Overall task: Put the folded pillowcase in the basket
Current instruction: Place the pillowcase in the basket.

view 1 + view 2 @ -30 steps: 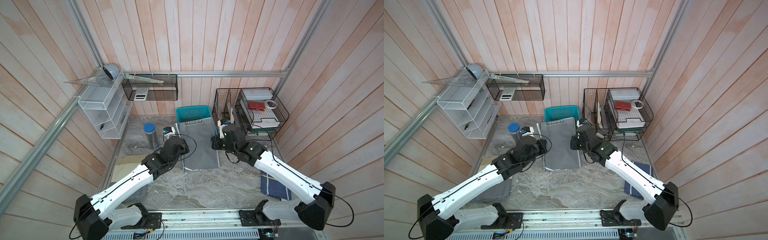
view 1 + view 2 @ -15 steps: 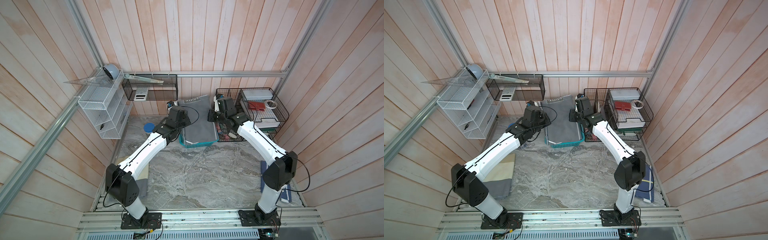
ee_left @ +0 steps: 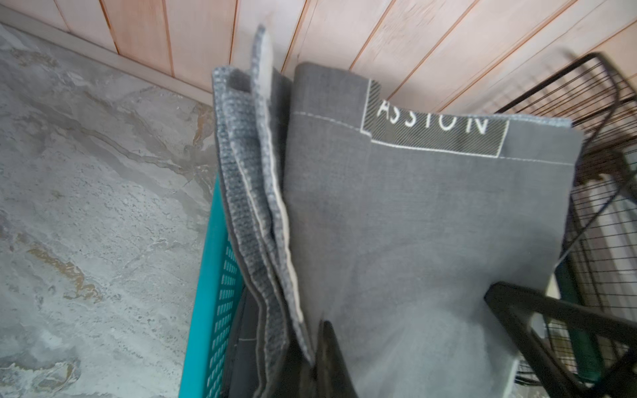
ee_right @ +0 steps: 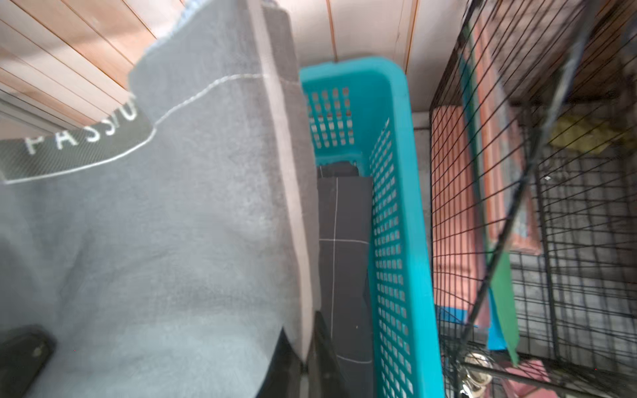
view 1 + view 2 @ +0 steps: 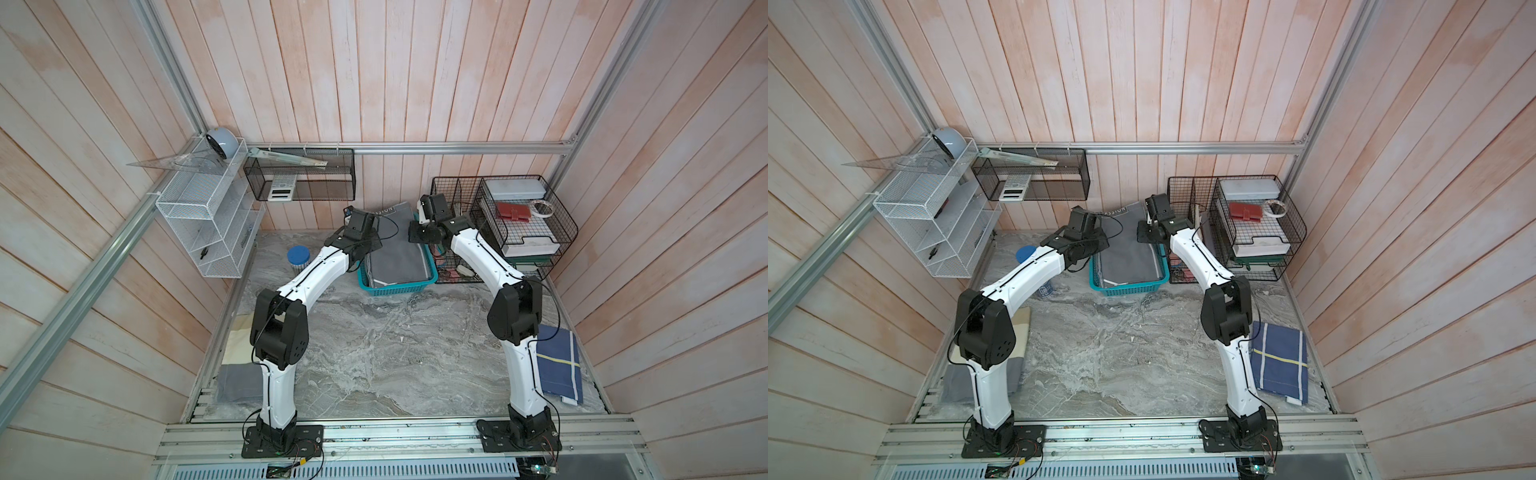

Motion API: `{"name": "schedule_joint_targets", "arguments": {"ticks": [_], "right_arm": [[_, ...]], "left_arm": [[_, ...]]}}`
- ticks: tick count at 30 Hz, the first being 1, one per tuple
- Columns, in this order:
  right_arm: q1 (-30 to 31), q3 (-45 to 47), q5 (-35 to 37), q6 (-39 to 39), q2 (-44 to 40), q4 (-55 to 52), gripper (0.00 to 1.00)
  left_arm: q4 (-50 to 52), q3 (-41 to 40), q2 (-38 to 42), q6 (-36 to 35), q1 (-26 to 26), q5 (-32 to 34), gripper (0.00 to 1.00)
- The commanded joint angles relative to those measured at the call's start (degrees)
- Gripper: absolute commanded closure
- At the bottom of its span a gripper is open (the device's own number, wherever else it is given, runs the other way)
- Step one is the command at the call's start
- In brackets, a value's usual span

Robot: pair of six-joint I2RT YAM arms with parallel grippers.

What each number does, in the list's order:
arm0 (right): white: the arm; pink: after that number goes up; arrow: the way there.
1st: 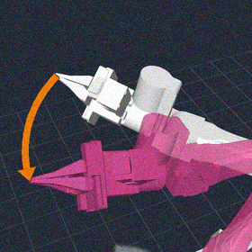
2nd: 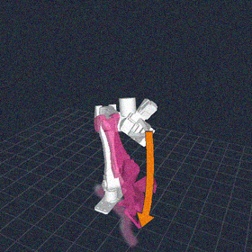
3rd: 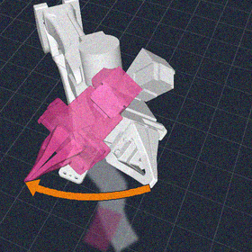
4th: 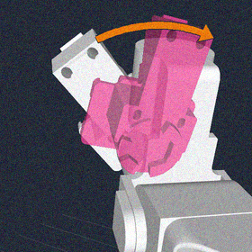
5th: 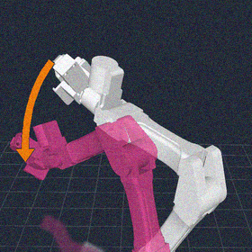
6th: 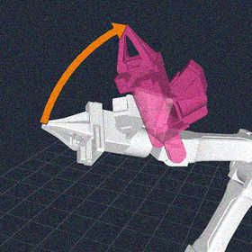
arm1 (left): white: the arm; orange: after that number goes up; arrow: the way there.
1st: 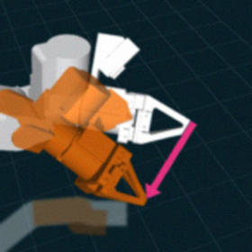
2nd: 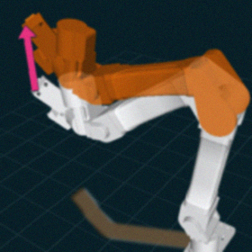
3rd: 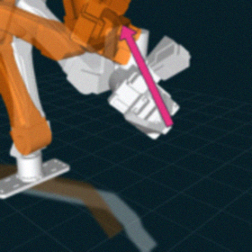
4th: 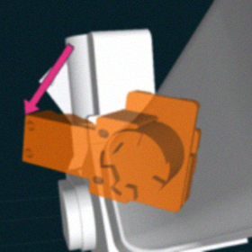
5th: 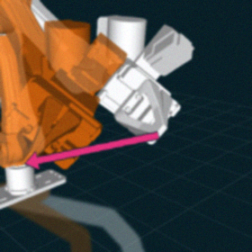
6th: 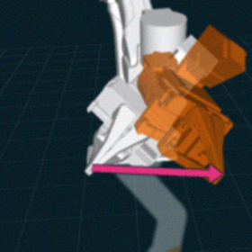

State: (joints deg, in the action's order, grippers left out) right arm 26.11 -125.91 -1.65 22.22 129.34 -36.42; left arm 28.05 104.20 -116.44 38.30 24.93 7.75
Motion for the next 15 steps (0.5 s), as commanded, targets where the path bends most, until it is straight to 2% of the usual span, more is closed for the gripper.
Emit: {"name": "schedule_joint_targets", "arguments": {"ticks": [1, 7, 15], "right_arm": [[-0.3, -2.6, -0.6, -0.6, 1.1, -1.5, 1.00], [-0.5, -2.2, 0.2, -0.7, 3.1, -1.1, 1.00], [-1.0, -7.8, 0.1, -1.2, 9.0, -4.3, 1.00]], "left_arm": [[2.5, 3.6, -2.3, -1.9, -0.7, -0.4, 1.00], [3.2, 5.1, -5.4, -2.3, -1.0, -0.2, 1.00], [6.3, 9.6, -10.5, -3.1, -1.2, 1.3, 1.00]]}}
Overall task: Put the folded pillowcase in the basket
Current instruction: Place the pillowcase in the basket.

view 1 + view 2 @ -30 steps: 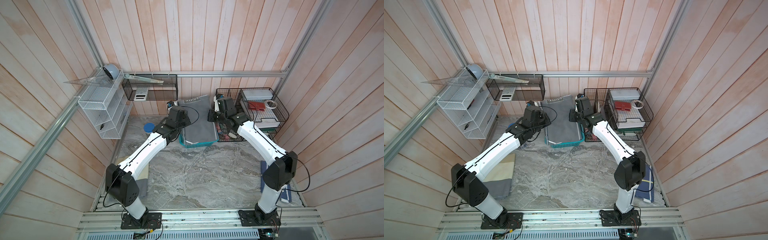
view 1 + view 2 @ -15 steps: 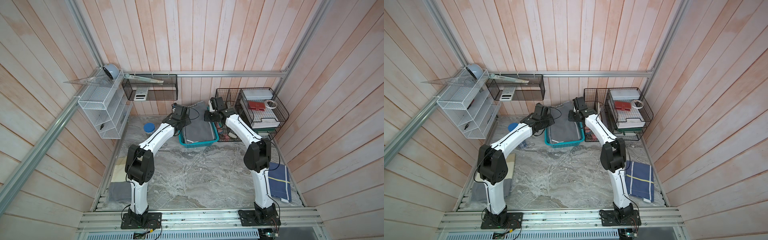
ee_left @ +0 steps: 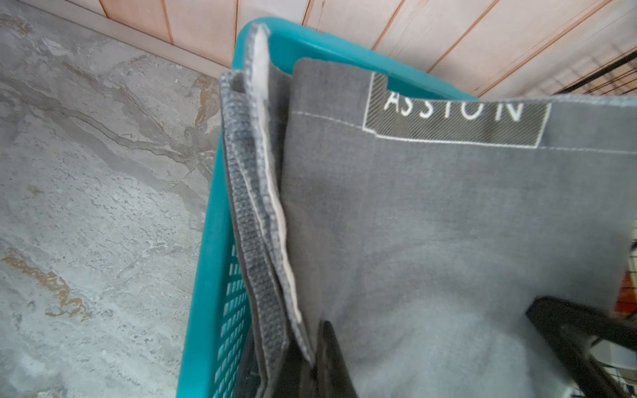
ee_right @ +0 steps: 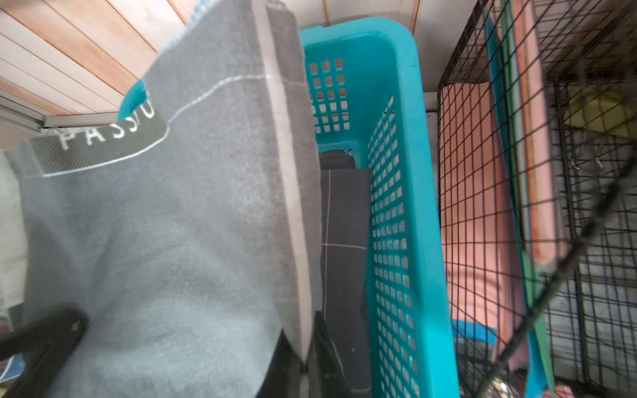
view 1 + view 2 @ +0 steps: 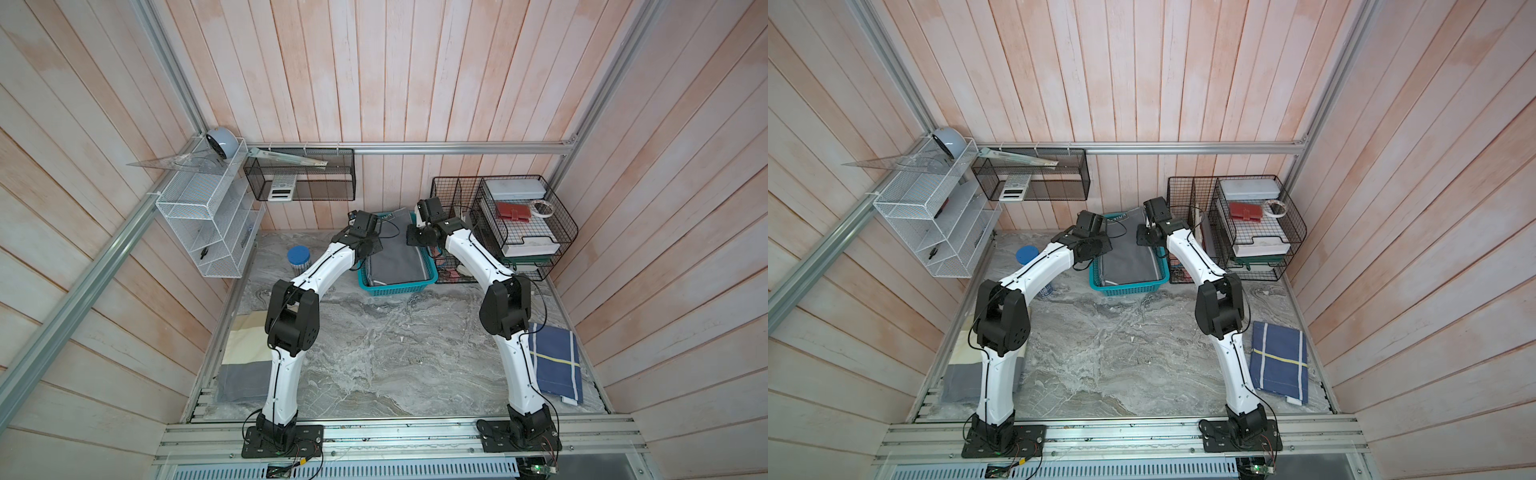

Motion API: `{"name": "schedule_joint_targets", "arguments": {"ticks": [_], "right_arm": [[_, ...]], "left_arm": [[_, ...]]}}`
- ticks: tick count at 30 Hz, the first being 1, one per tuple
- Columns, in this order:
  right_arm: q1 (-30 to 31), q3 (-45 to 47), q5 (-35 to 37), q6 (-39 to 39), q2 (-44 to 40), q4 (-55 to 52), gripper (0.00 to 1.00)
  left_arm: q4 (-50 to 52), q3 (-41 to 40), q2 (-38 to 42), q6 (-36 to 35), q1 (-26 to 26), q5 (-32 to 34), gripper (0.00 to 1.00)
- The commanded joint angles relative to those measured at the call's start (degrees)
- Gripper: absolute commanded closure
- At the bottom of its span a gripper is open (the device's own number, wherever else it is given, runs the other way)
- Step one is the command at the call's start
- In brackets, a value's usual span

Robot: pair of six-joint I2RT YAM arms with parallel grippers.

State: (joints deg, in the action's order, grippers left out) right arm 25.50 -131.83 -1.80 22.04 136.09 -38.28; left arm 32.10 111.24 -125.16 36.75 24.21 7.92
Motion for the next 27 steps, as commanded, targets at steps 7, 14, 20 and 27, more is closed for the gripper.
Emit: {"name": "schedule_joint_targets", "arguments": {"ticks": [7, 14, 20, 27], "right_arm": [[-0.4, -2.3, 0.5, -0.8, 4.8, -2.5, 1.00], [-0.5, -7.7, 0.4, -1.0, 8.8, -5.1, 1.00], [-0.5, -8.8, 0.6, -0.8, 9.9, -6.3, 1.00], [-0.5, -8.6, 0.3, -0.9, 9.3, -6.4, 0.78]], "left_arm": [[2.5, 3.3, -3.6, -2.1, -0.9, 2.6, 1.00], [5.3, 7.0, -7.0, -2.1, -0.9, 2.8, 1.00], [4.8, 7.2, -7.3, -1.5, -0.9, 3.5, 0.87], [6.3, 9.5, -8.0, -1.8, -0.9, 3.2, 0.67]]}}
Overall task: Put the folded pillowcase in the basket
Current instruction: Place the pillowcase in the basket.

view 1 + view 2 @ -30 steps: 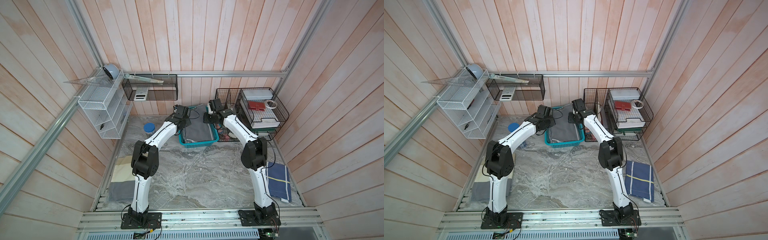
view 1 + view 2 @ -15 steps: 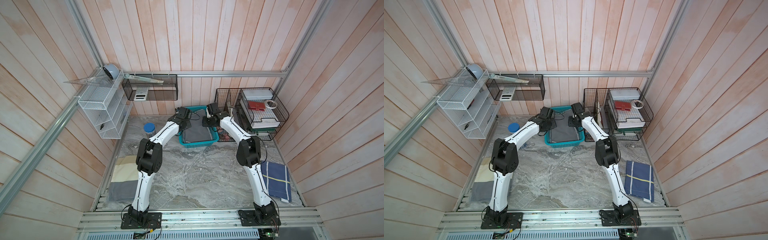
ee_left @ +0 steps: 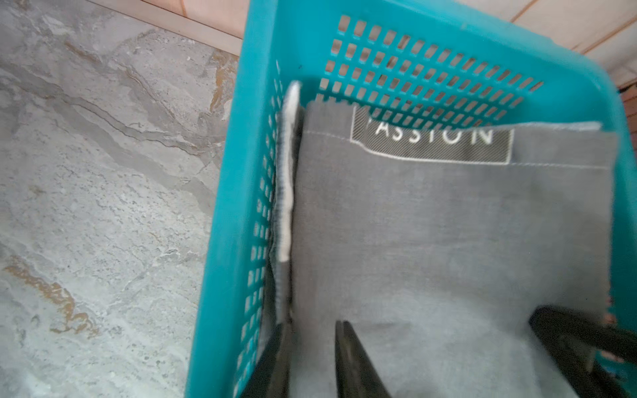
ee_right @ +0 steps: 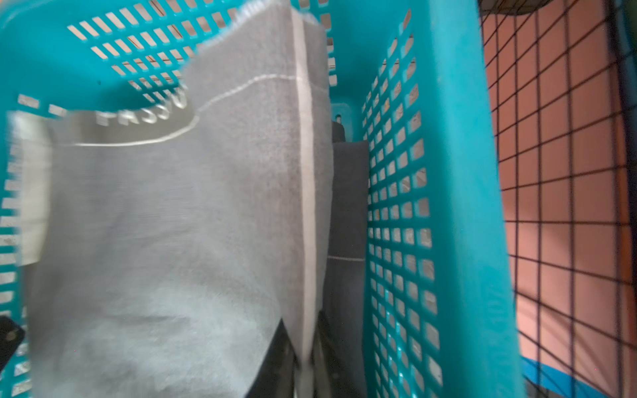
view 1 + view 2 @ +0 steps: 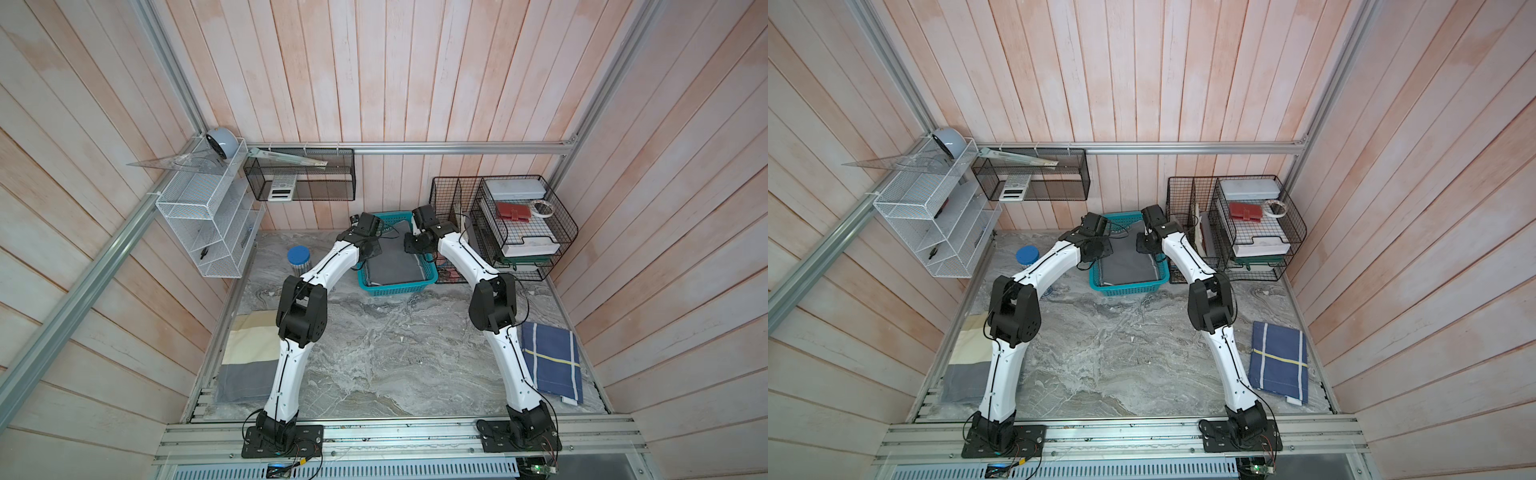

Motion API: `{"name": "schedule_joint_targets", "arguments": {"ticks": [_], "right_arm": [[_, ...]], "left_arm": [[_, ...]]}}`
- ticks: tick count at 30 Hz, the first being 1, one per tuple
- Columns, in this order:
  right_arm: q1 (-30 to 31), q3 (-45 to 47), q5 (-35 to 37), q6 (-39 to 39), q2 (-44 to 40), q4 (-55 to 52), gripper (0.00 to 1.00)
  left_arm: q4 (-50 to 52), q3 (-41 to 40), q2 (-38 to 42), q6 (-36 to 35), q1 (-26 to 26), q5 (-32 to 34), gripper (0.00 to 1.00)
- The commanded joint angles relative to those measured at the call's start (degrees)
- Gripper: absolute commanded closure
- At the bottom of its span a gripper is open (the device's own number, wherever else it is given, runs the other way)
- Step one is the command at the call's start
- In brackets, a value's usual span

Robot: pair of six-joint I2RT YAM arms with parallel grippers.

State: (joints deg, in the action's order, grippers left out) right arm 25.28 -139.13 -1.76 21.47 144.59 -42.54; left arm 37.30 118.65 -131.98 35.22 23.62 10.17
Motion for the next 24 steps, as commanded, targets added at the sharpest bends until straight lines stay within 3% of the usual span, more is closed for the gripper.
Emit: {"name": "schedule_joint_targets", "arguments": {"ticks": [1, 5, 13, 15, 20, 24], "right_arm": [[-0.2, -1.3, 0.2, -0.3, 0.6, -2.1, 0.73], [-0.1, -1.4, 0.3, -0.4, -0.4, -2.1, 0.53], [1.9, 0.5, 4.9, -2.8, -7.2, -4.7, 0.49], [2.8, 3.0, 5.3, -3.0, -10.1, -4.6, 0.49], [5.0, 10.6, 5.7, -5.9, -22.0, -10.4, 0.27], [7.2, 28.3, 8.8, -6.3, -36.8, -5.0, 0.21]], "left_arm": [[1.2, 2.2, -1.0, -0.3, -0.3, 0.9, 0.65], [0.2, 0.3, 1.7, 0.1, -0.3, 0.6, 0.62], [-3.4, -7.3, 11.5, 0.0, 0.2, -0.7, 0.54], [-5.1, -12.0, 15.7, 0.4, 0.3, -1.1, 0.53], [-12.0, -30.9, 30.6, 1.1, 0.3, -2.2, 0.47], [-14.5, -45.1, 42.2, 0.3, -0.2, -2.7, 0.36]]}}
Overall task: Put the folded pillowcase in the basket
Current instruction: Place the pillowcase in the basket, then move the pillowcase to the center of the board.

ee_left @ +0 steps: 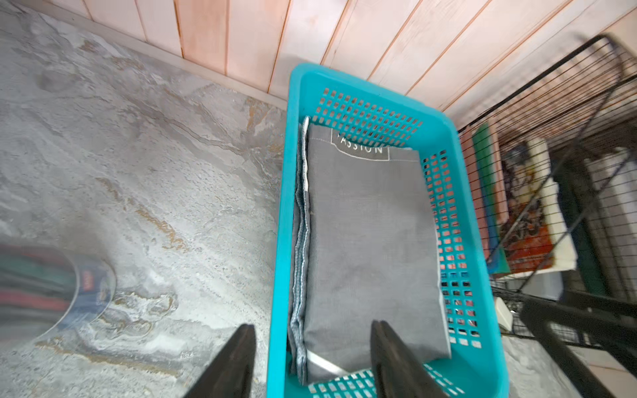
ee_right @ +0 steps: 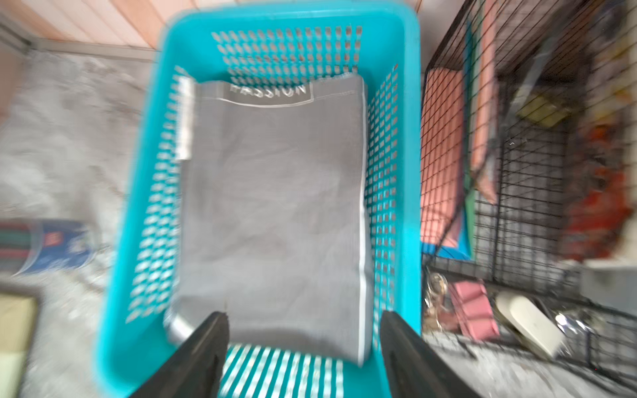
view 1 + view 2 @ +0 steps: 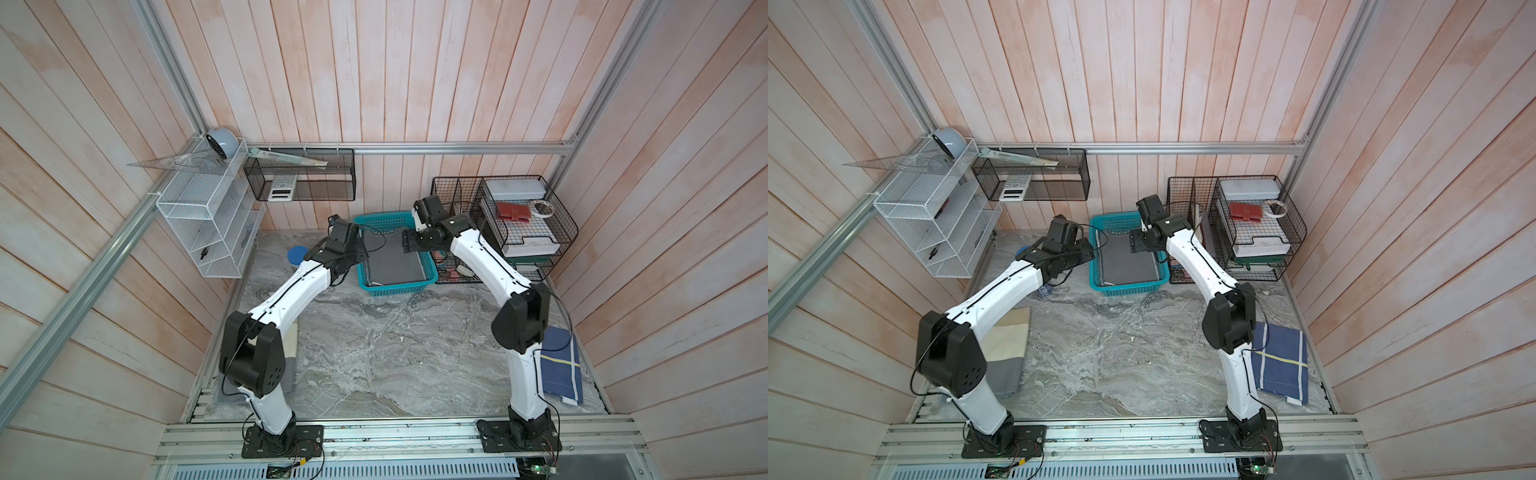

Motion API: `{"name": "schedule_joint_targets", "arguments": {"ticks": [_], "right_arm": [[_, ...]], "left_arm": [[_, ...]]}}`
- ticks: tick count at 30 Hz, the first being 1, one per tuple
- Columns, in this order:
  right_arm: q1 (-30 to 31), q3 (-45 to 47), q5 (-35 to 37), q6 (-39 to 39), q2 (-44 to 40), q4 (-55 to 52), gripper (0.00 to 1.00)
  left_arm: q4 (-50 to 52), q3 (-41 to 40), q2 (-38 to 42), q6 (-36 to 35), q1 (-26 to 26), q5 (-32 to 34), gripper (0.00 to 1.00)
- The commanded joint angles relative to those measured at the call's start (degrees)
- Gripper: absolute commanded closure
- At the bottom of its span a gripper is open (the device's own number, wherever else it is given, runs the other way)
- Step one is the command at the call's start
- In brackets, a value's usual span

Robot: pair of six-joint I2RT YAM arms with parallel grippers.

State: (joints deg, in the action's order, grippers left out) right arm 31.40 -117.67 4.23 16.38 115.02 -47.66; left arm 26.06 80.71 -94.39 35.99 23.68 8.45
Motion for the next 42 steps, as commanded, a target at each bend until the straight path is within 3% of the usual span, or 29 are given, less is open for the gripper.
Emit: {"name": "schedule_joint_targets", "arguments": {"ticks": [1, 5, 8, 13, 19, 23, 25, 30, 34, 36, 42], "right_arm": [[1.8, 13.1, 3.0, -0.8, -11.4, 3.2, 0.20], [5.0, 38.0, 5.5, 2.2, -27.3, 19.0, 0.14], [6.8, 52.5, 6.5, 5.5, -37.0, 26.3, 0.03], [8.4, 67.3, 4.3, 12.8, -44.7, 31.2, 0.02], [12.9, 69.4, 8.1, 14.4, -46.0, 28.1, 0.02], [13.9, 69.7, 8.6, 15.5, -47.8, 28.5, 0.02], [14.1, 70.4, 8.5, 15.7, -48.3, 29.3, 0.02], [14.2, 72.1, 10.4, 16.2, -49.1, 29.6, 0.02], [14.2, 74.1, 11.5, 17.0, -50.5, 30.7, 0.02], [14.2, 74.2, 12.2, 16.9, -51.1, 30.4, 0.02], [14.2, 72.5, 16.0, 15.0, -52.0, 27.4, 0.02]], "left_arm": [[-3.8, -10.7, 7.6, -0.7, -0.7, -0.8, 0.35], [-2.4, -25.5, 18.9, 1.3, -6.4, -1.4, 0.24], [0.6, -34.9, 29.2, 3.9, -11.1, 0.3, 0.03], [11.3, -38.6, 38.0, 6.3, -15.2, 2.7, 0.00], [17.1, -41.0, 37.7, 10.3, -18.8, 8.6, 0.00], [15.8, -42.7, 33.0, 11.5, -29.1, -2.9, 0.00], [15.2, -42.5, 31.4, 11.2, -30.4, -2.9, 0.00], [13.3, -42.1, 25.8, 9.4, -30.5, -2.9, 0.00], [8.6, -45.1, 22.6, 10.9, -29.5, -10.3, 0.00], [7.5, -45.7, 21.6, 12.9, -25.8, -12.0, 0.00], [2.4, -50.5, 23.3, 21.4, -13.4, -8.7, 0.00]]}}
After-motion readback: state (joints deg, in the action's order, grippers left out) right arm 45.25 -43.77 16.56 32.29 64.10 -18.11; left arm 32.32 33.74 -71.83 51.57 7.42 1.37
